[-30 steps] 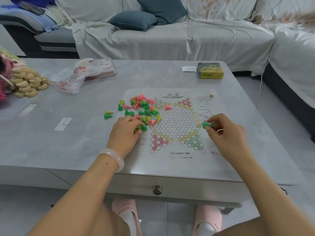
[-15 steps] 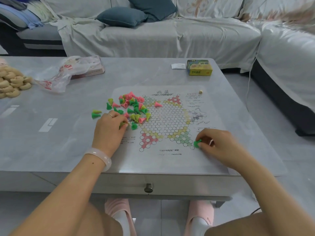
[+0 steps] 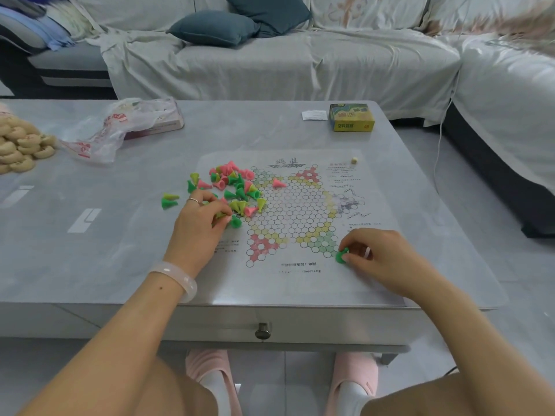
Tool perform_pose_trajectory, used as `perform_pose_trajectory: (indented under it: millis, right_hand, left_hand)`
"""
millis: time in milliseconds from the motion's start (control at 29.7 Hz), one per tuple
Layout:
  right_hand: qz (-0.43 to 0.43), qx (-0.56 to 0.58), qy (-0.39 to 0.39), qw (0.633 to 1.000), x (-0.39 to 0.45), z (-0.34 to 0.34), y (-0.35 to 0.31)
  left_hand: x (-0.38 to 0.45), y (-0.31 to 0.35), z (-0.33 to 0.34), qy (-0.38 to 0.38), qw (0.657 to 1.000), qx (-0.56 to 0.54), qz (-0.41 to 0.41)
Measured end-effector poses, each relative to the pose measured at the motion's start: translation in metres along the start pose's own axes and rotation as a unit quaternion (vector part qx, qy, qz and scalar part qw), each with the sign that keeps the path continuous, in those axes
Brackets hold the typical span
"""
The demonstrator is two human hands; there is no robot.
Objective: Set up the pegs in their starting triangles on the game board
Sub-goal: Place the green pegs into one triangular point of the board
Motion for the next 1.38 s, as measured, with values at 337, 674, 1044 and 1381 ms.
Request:
perform_pose_trajectory:
  millis: [337, 674, 1044, 1381]
  right_hand:
    - [-0.003, -0.001, 0.003, 1.0, -0.001, 0.0, -0.003]
    - [-0.001, -0.005, -0.001, 1.0, -0.001, 0.002, -0.002]
    - [0.01, 0.164, 0.137, 0.977, -0.003, -0.03, -0.015]
    - [-0.011, 0.267, 0.084, 0.96, 0.017, -0.001, -0.063]
  left_hand:
    - [-0.001, 0.002, -0.005, 0.035, 0.999, -0.014, -0.006]
    - [0.0, 0.009, -0.006, 0.024, 1.0, -0.003, 0.02]
    - [-0.001, 0.04, 0.012, 0.002, 0.967, -0.254, -0.033]
    - [-0.002, 0.079, 0.031, -0.03, 0.938, -0.345, 0.02]
Point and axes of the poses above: each hand's wrist, its own x-axis towards the middle knuckle, its own z-axis out of the palm, y = z × x, the point moved 9 cm from there along x, towards the middle knuckle, and after that the axes turned 13 degrees about z, right-handed, at the moved point
